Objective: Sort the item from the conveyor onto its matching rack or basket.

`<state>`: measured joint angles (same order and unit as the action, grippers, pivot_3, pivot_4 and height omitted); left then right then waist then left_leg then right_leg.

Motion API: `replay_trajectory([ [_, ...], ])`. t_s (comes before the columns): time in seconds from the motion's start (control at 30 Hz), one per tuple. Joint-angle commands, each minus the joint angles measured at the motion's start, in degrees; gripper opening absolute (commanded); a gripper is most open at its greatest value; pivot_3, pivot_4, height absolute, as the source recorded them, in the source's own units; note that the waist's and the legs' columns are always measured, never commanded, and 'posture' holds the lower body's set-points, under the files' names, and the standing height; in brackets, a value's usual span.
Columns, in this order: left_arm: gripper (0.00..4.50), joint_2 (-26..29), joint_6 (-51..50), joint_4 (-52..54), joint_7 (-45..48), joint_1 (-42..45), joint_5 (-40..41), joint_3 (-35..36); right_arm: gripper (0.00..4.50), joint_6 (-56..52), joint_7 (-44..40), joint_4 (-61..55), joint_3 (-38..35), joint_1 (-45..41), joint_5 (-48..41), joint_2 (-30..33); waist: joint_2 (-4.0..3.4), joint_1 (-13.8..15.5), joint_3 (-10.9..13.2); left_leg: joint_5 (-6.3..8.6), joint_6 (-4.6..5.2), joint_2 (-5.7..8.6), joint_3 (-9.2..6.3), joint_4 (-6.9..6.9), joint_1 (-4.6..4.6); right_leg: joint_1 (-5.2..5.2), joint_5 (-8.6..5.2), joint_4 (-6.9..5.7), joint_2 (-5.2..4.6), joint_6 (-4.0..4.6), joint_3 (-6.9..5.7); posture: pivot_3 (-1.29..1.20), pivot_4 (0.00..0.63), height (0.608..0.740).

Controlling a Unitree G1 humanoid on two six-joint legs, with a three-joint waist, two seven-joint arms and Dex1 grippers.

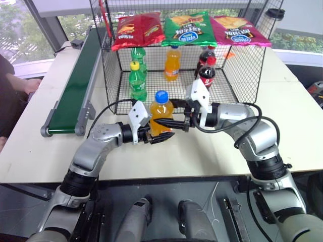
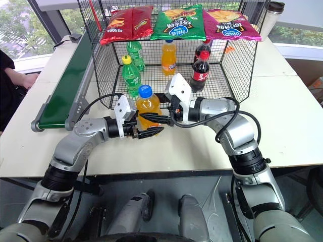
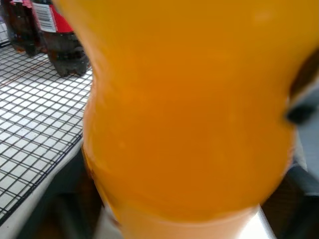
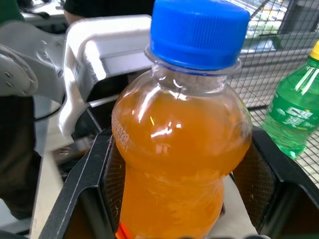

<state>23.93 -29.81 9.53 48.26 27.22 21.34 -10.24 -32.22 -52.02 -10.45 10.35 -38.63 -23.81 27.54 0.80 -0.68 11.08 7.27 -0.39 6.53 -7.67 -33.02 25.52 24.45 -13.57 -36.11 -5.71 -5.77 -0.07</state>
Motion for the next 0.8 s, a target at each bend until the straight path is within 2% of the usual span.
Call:
replay_trajectory([
  [0.03,4.44,-0.25,-0.30,1.63,-0.80,0.96,0.60,1.15,2.46,1.23,0.22,-1.65,-2.14,-1.00,-0.43,0.20,0.00,-0.02,0.00,0.00,0.00,0.00,0.00,0.00,0.00,0.00,0.00,0.00,0.00,0.00,0.00,0.00,0.150,0.738],
  [0.13,4.44,-0.42,-0.95,1.24,-2.69,1.34,-0.43,1.12,2.46,1.25,0.43,-1.68,-2.14,-0.82,-0.25,0.29,0.00,-0.01,0.00,0.00,0.00,0.00,0.00,0.00,0.00,0.00,0.00,0.00,0.00,0.00,0.00,0.00,0.150,0.738],
  [0.37,4.44,3.16,-3.58,4.10,-2.35,-0.83,0.09,2.02,2.46,2.18,3.65,0.27,-2.99,-1.29,1.94,-0.19,0.00,-0.06,0.00,0.00,0.00,-0.01,0.00,0.01,-0.01,0.00,0.00,-0.01,0.02,0.00,0.01,0.00,0.150,0.738],
  [0.63,4.44,6.60,-9.55,10.63,-4.95,-5.64,4.77,8.82,2.46,5.41,13.75,7.98,-5.36,-4.70,6.65,-4.59,-0.01,-0.10,0.00,0.05,-0.08,-0.02,0.00,0.01,-0.02,0.02,0.01,-0.02,0.05,0.04,0.03,0.00,0.150,0.738],
  [0.73,4.44,5.31,-8.94,11.26,-10.17,-6.79,2.98,11.06,2.46,8.41,18.77,14.09,-6.50,-7.66,9.14,-7.41,-0.01,-0.13,0.00,0.04,-0.09,-0.02,0.01,0.01,-0.03,0.01,0.02,-0.03,0.05,0.05,0.04,0.00,0.150,0.738],
  [0.8,4.44,0.90,-7.95,11.67,-17.13,-7.19,1.29,12.23,2.46,11.72,22.59,20.25,-7.42,-10.35,10.98,-9.62,-0.02,-0.10,0.00,0.03,-0.09,-0.02,0.01,0.01,-0.06,0.00,0.04,-0.04,0.07,0.05,0.04,0.00,0.150,0.738],
])
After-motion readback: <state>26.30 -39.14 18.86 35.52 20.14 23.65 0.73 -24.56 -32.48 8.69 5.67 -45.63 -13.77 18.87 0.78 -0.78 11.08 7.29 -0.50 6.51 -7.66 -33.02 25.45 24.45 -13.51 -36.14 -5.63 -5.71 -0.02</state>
